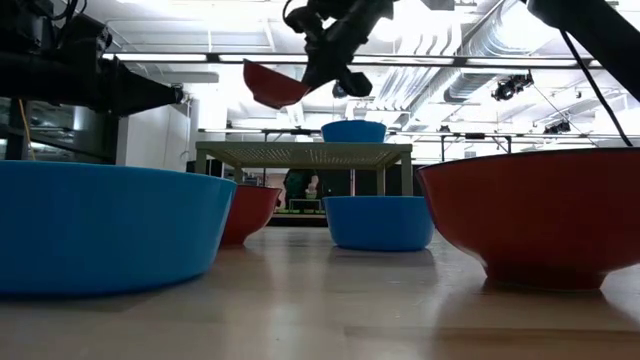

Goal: Pick & Place Mini bowls
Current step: Put the white and red bowl on the shelf

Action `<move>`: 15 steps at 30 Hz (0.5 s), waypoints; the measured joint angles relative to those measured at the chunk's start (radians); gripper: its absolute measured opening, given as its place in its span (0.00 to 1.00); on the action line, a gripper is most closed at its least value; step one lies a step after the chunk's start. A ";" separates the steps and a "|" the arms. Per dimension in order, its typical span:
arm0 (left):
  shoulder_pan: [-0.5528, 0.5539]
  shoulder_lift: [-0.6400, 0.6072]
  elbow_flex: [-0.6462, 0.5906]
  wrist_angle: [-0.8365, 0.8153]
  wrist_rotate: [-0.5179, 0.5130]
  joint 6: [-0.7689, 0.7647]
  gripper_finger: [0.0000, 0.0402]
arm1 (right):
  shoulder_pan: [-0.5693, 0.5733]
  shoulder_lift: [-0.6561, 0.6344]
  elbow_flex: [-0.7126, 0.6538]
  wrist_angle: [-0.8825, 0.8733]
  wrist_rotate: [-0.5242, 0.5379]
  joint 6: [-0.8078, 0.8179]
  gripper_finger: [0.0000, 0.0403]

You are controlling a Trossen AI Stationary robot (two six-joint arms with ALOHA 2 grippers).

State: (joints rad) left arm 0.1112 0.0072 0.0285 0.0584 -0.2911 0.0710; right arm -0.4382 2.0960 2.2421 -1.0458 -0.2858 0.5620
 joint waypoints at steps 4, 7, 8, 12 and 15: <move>0.000 0.036 0.070 0.004 0.061 0.131 0.37 | 0.030 0.000 0.000 -0.005 0.067 -0.034 0.00; 0.000 0.074 0.135 0.010 0.044 0.232 0.37 | 0.062 0.000 0.000 -0.001 0.159 -0.085 0.00; 0.000 0.092 0.154 0.006 0.035 0.259 0.37 | 0.075 0.000 0.000 0.005 0.204 -0.101 0.00; 0.000 0.183 0.230 0.006 0.016 0.292 0.37 | 0.135 -0.003 0.000 0.057 0.408 -0.178 0.00; 0.000 0.262 0.272 0.010 -0.010 0.291 0.37 | 0.184 -0.005 0.000 0.129 0.559 -0.234 0.00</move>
State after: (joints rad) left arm 0.1112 0.2690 0.3005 0.0687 -0.3012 0.3621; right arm -0.2544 2.0907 2.2425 -0.9163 0.2727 0.3283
